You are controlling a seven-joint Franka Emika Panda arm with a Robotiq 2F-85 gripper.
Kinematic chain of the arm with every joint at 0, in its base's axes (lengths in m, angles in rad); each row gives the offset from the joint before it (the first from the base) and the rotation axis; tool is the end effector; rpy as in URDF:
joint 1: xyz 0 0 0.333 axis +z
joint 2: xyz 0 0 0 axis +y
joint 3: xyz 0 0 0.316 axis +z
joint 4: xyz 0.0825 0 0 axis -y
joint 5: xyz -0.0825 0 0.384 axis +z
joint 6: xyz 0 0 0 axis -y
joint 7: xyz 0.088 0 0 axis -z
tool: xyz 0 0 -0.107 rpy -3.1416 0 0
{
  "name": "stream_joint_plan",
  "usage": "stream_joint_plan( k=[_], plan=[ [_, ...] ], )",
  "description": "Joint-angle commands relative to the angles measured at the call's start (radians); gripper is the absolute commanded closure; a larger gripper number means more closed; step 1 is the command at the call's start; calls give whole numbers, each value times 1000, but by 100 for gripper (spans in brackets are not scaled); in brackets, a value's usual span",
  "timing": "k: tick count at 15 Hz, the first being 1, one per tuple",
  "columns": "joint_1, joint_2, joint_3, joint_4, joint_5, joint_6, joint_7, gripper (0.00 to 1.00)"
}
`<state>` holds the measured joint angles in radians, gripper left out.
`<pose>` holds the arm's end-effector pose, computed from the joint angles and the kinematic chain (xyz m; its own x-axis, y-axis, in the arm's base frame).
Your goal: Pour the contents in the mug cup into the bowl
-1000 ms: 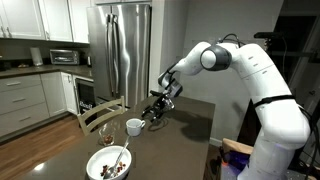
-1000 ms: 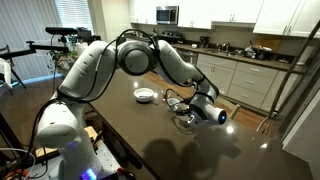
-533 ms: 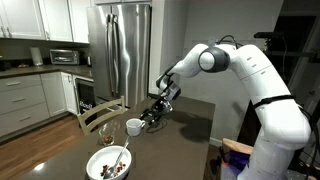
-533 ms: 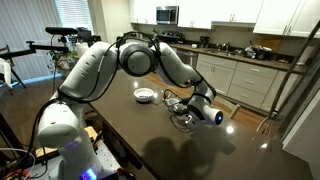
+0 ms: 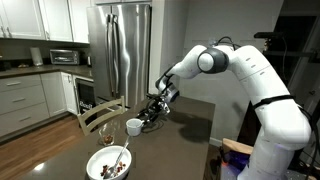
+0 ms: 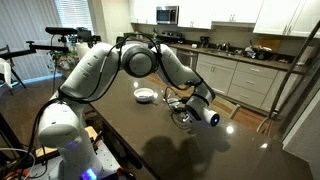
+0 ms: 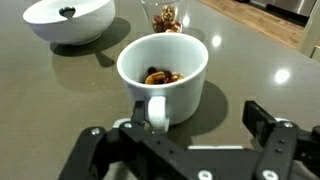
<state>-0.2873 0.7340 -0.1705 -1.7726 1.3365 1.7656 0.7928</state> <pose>0.5896 -0.1882 0.1497 -0.2696 -0.3220 -0.9076 -0.9125 0.3865 0.1339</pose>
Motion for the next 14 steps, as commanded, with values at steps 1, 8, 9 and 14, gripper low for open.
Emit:
stream_joint_plan(
  k=[1,8,9,14],
  plan=[
    [11,-20,-14,-30,20,8,5,27],
    [10,-27,-19,-56,17,-4,13,66],
    [10,-28,-20,-58,17,-4,15,41],
    [8,-37,-21,-64,14,-14,22,8]
  ],
)
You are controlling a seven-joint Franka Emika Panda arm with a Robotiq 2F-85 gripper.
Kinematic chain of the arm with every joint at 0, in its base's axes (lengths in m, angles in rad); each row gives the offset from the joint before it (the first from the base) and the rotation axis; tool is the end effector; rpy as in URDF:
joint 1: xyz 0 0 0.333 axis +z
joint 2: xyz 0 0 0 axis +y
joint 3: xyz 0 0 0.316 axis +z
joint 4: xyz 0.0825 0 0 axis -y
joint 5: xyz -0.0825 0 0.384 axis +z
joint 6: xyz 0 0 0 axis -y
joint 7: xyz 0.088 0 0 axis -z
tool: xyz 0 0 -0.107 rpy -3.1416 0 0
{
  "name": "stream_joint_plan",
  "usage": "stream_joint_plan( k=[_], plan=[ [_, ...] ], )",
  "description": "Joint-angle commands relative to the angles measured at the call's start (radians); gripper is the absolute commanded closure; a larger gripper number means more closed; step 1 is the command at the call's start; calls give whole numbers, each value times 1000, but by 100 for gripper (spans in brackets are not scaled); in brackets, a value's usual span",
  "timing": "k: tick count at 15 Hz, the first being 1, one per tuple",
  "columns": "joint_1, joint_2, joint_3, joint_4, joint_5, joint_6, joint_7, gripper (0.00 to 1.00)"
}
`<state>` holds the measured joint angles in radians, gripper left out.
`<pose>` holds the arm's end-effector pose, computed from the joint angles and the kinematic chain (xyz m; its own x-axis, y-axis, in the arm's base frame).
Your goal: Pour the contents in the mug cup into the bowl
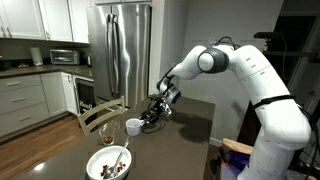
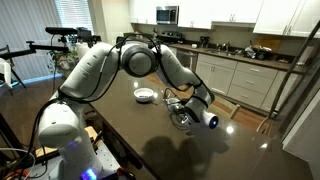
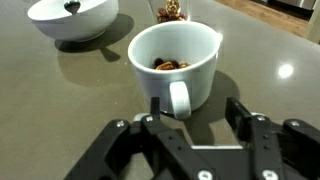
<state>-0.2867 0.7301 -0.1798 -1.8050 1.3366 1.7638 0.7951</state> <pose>0.5775 -0.1894 0.1414 -0.2993 -0.3116 -0.9018 -0.9042 0.3944 0.1638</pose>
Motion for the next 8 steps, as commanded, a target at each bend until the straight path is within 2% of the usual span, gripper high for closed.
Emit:
stream_joint_plan(
  k=[1,3,5,7,8],
  plan=[
    [6,-34,-12,-32,15,-14,20,6],
    [3,-33,-11,-32,19,-19,20,2],
    [-3,-31,-9,-30,26,-31,20,5],
    [-4,-27,-8,-27,29,-38,20,17],
    [-4,-25,-8,-26,29,-42,20,35]
  ],
)
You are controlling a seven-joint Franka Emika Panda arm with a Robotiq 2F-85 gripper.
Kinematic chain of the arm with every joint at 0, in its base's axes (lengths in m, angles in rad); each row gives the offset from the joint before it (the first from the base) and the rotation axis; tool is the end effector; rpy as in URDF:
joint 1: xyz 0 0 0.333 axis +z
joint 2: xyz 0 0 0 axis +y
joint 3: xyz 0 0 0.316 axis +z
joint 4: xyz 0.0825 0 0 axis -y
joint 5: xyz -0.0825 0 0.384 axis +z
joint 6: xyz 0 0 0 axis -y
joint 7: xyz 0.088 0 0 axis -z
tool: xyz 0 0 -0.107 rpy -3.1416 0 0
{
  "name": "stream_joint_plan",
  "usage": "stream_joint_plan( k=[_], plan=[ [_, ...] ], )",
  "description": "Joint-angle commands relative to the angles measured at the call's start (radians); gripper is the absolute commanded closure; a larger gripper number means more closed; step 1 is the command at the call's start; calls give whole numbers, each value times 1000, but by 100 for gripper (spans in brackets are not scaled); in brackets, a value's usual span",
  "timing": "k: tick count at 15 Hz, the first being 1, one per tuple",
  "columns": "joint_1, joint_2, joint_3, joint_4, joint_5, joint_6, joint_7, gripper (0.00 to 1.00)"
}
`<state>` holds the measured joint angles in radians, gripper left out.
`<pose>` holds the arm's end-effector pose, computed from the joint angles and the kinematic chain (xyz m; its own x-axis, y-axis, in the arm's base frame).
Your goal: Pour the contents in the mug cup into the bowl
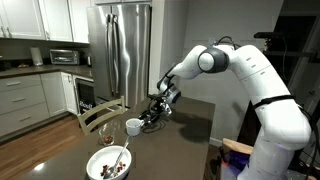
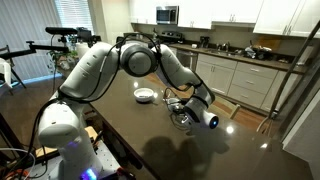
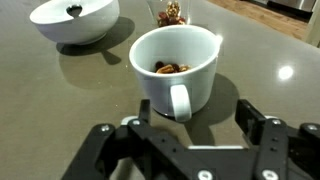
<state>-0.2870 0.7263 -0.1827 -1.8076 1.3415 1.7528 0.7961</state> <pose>0.5769 -0.1897 0.1436 -0.2978 -0.3021 -0.9056 -0.9040 0.3940 0.1659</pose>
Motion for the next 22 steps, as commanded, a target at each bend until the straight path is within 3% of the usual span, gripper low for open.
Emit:
stream_joint_plan(
  k=[1,4,5,7,9,10,13,19,21,22],
  plan=[
    [-3,-19,-5,-22,24,-32,20,41],
    [2,-16,-7,-22,21,-28,21,62],
    [4,-16,-8,-22,20,-25,20,22],
    [6,-14,-9,-23,16,-23,19,21],
    [8,-12,-9,-23,14,-22,18,9],
    [8,-12,-9,-23,14,-22,17,45],
    [13,-10,-9,-27,15,-12,13,56],
    [20,-12,-11,-31,12,-2,10,97],
    [20,-12,-11,-30,10,-3,10,100],
    [20,-12,-11,-30,9,-5,10,96]
  ],
)
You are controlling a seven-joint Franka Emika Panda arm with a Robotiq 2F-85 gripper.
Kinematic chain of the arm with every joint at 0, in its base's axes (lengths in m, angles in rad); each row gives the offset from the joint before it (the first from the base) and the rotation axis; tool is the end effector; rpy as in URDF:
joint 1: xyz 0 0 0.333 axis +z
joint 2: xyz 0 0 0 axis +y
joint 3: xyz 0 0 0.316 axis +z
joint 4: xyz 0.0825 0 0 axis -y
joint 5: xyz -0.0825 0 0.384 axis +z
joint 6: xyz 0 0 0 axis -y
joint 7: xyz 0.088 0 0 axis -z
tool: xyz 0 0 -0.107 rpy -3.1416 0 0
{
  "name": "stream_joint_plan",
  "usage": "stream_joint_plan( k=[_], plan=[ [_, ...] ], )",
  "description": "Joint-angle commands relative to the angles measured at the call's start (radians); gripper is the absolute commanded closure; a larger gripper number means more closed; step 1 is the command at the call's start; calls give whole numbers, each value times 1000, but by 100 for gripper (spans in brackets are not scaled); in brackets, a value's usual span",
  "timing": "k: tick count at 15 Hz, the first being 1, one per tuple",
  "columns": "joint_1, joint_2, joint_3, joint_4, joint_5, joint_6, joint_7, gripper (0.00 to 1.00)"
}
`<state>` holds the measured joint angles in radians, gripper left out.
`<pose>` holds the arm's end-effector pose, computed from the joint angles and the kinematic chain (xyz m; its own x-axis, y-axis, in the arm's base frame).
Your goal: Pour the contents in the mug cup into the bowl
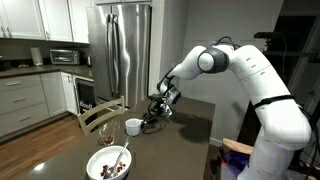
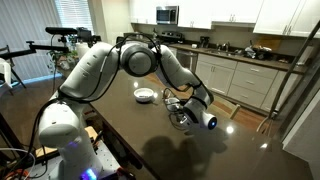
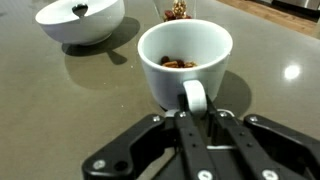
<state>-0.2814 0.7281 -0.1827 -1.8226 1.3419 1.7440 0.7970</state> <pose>0.5722 -0.1836 0.1380 -0.3095 -0.2913 -0.9052 -0.9043 0.3844 0.1855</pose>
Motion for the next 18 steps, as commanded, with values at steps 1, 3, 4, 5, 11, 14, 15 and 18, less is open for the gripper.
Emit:
stream_joint_plan(
  k=[1,3,4,5,11,14,15,18],
  plan=[
    [14,-14,-12,-14,7,2,10,96],
    [12,-14,-11,-13,4,-7,9,96],
    [11,-16,-11,-14,2,-11,10,96],
    [11,-20,-12,-16,-4,-16,12,96],
    [12,-59,-16,-30,-39,-57,22,96],
    [17,-93,-21,-41,-60,-72,18,96],
    [17,-104,-22,-43,-70,-77,16,96],
    [21,-134,-27,-51,-89,-86,12,96]
  ],
)
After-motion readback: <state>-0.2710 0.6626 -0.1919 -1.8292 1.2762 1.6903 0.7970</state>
